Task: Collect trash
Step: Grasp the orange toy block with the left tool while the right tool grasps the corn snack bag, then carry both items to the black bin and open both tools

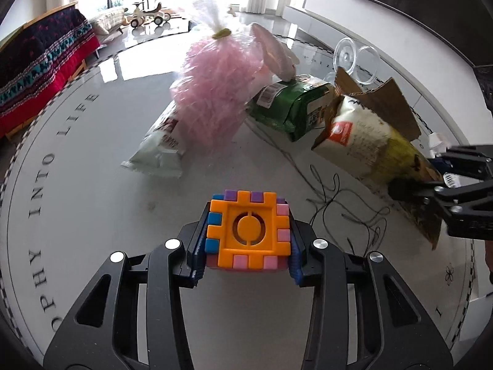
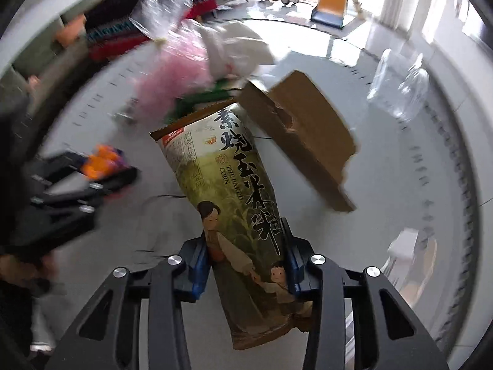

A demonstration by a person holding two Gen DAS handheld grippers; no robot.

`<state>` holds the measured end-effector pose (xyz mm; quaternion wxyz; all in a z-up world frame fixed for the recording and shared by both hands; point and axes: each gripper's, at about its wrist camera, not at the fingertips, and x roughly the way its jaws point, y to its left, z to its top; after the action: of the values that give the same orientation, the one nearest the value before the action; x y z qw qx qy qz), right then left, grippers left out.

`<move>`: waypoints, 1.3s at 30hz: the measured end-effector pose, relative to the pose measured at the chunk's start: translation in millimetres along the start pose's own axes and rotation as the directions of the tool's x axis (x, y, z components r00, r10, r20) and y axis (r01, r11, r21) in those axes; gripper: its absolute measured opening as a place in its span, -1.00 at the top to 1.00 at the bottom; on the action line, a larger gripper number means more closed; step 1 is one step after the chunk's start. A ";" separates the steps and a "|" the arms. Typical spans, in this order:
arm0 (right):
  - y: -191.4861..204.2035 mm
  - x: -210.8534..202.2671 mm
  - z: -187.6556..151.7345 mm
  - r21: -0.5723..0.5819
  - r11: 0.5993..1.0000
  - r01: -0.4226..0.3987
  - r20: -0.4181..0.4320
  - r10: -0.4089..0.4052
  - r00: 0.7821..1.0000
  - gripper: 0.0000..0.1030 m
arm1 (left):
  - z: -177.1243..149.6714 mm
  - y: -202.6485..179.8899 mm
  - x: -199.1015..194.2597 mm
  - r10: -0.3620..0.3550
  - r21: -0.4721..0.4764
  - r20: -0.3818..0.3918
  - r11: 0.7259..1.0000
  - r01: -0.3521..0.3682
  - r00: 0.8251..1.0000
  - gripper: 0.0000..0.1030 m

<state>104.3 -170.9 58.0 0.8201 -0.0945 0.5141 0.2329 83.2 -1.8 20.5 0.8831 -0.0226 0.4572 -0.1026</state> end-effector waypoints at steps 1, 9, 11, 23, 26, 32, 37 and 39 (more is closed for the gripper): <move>4.4 -3.4 -2.2 -0.001 1.000 -0.004 0.006 0.004 1.000 0.20 | -1.6 3.9 -4.0 -0.001 -0.004 0.004 1.000 0.001 1.000 0.21; 52.8 -32.2 -15.2 0.009 0.995 -0.095 0.063 0.094 0.994 0.19 | -34.0 28.0 -54.2 0.035 -0.049 0.047 0.998 -0.032 0.998 0.21; 67.5 -36.3 -16.1 -0.004 0.994 -0.106 0.071 0.106 0.992 0.18 | -43.6 34.3 -68.5 0.048 -0.063 0.061 0.997 -0.044 0.997 0.21; 183.9 -44.4 -21.5 -0.098 0.963 -0.250 0.080 0.258 0.963 0.17 | -114.6 99.3 -151.7 0.178 -0.198 0.122 0.968 -0.152 0.976 0.21; 221.3 -43.8 -24.0 -0.138 0.942 -0.306 0.061 0.316 0.947 0.17 | -137.6 120.6 -170.5 0.222 -0.246 0.123 0.951 -0.187 0.967 0.21; 314.0 -36.5 -30.9 -0.253 0.876 -0.410 -0.010 0.421 0.907 0.17 | -197.5 161.3 -214.5 0.328 -0.339 0.098 0.898 -0.279 0.939 0.21; 390.3 -28.7 -38.3 -0.334 0.807 -0.487 -0.091 0.486 0.869 0.17 | -247.3 197.6 -244.1 0.422 -0.448 0.042 0.818 -0.360 0.906 0.21; 421.9 -24.4 -42.8 -0.366 0.777 -0.512 -0.134 0.501 0.855 0.17 | -265.4 214.9 -253.4 0.452 -0.501 0.012 0.775 -0.386 0.892 0.21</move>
<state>-140.9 173.9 95.9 0.6842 -0.1165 0.4756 0.5404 -240.1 273.8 41.1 0.8771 -0.1476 0.4024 0.2168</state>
